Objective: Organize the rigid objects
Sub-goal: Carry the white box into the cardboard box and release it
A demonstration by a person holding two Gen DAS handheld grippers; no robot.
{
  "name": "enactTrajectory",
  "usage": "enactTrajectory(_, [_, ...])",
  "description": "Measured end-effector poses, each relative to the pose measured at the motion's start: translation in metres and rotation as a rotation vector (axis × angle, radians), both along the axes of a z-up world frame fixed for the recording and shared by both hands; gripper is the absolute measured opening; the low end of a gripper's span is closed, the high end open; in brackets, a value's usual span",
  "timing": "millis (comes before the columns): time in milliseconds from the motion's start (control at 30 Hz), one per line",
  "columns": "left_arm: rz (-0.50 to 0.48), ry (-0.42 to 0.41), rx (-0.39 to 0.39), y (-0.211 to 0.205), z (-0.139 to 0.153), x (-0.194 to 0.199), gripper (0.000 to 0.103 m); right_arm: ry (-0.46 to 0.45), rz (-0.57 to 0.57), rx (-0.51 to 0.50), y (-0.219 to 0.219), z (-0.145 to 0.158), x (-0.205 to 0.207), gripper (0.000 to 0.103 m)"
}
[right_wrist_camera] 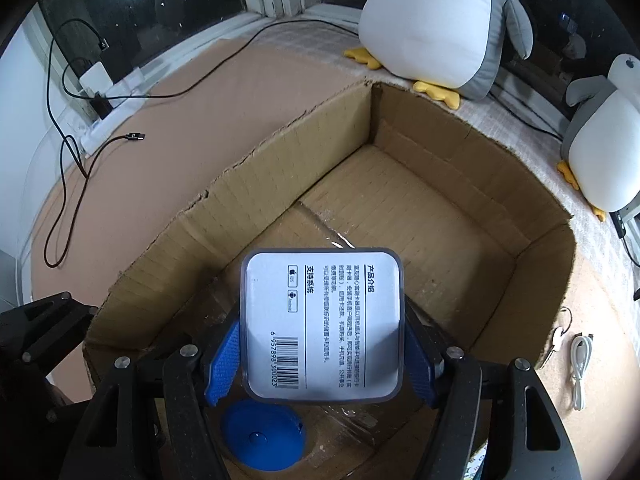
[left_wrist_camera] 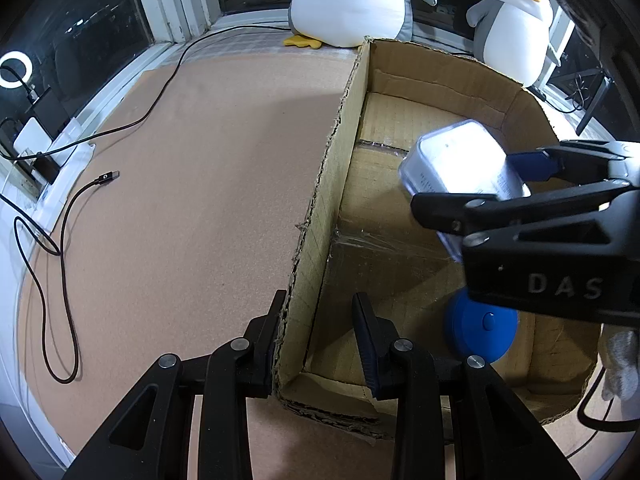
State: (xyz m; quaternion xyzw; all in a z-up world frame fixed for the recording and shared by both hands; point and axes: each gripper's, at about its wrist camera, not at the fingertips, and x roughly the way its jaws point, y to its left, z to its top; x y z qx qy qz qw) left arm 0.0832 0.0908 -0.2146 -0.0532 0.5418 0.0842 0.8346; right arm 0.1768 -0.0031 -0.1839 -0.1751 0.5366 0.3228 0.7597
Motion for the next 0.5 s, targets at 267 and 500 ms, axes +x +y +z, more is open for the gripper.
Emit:
enactTrajectory(267, [-0.001, -0.002, 0.001, 0.001, 0.0, -0.001, 0.034, 0.031, -0.029, 0.068, -0.005, 0.008, -0.003, 0.071])
enactTrajectory(500, [-0.002, -0.002, 0.003, 0.002, 0.0, -0.001, 0.034, 0.059, -0.072, 0.213, -0.035, 0.04, -0.007, 0.071])
